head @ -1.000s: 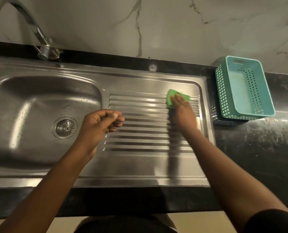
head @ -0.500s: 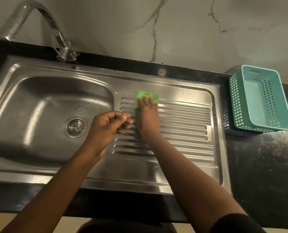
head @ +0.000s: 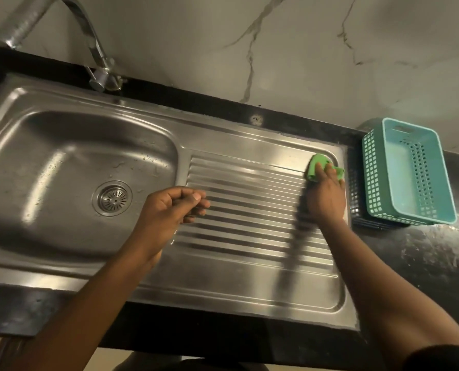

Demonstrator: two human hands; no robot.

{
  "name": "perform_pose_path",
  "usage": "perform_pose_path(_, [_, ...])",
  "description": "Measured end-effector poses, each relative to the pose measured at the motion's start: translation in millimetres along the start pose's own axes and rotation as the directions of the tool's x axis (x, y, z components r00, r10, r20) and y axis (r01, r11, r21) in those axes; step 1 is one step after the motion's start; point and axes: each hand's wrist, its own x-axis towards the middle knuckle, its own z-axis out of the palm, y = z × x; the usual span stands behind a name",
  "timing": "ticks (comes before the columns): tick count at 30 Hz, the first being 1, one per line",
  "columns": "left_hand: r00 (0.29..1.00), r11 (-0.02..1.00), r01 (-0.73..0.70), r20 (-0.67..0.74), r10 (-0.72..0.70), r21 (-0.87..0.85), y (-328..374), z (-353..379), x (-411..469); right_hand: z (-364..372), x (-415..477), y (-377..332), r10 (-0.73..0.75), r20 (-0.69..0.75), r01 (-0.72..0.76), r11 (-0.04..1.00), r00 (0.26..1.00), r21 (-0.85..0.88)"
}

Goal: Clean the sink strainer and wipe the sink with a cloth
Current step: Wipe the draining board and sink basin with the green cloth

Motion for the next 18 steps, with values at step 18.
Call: perform_pose_path(18, [0.999, 0.999, 0.009, -0.053, -0.007, 0.038, -4.8, -17.8, 0.1, 15.4, -19.3, -128.5, -0.606, 0.128, 0.59, 0.795, 0.785, 0.14])
